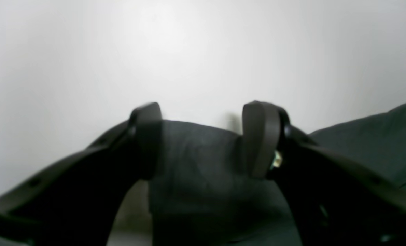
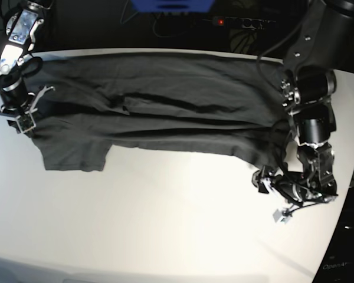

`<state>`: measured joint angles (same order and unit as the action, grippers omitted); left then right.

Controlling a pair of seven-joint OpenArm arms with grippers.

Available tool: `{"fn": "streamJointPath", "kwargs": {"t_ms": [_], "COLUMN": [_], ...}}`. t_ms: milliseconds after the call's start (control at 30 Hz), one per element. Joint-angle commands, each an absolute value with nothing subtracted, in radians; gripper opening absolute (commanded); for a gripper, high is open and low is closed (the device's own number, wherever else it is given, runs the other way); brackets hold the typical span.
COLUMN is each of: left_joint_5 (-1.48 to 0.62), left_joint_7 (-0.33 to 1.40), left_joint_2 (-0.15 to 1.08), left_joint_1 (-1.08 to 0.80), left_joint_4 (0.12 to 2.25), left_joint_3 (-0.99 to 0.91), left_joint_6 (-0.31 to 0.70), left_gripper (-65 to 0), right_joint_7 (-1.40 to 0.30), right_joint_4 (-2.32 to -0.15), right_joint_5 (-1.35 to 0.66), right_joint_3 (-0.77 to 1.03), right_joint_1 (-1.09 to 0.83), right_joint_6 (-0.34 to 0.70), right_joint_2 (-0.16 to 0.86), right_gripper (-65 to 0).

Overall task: Fold the T-shirt properly
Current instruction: 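Pull the left gripper's corner outward to straighten the folded shirt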

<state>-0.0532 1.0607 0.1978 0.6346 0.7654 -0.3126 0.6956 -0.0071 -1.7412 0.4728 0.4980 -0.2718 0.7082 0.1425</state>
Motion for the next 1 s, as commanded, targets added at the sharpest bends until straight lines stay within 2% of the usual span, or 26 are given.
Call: {"fn": "streamJointPath", "kwargs": {"t_ms": [0,400,600,967], "left_joint_5": [-0.062,-0.062,-0.062,-0.068], "left_joint_7": [1.049,1.013,0.952,0.967], "left_joint_2": [0.222,0.243,0.26,0.271], "left_joint_1": [0.668,0.65,0.65,0.656], "left_joint_4": [0.777,0.728,0.644,0.651], "left_joint_3": [-0.303,-0.176,-0.17,-0.176], "left_joint_6": [0.698,0.69,0.69,0.691], "left_gripper": [-27.8,-27.8,-27.8,-27.8], "right_joint_7": [0.015,0.015,0.015,0.015], "right_joint_4": [-1.762,-1.762,-1.762,-1.762], "right_joint_5": [0.463,0.463,0.463,0.463], "right_joint_3": [0.504,0.503,0.503,0.498], "right_joint_1": [-0.265,-0.265,-0.265,-0.265], "right_joint_6": [0.698,0.698,0.698,0.698], "right_joint_2": [0.156,0.156,0.156,0.156], "right_gripper": [-64.7,-64.7,-64.7,-64.7]}}
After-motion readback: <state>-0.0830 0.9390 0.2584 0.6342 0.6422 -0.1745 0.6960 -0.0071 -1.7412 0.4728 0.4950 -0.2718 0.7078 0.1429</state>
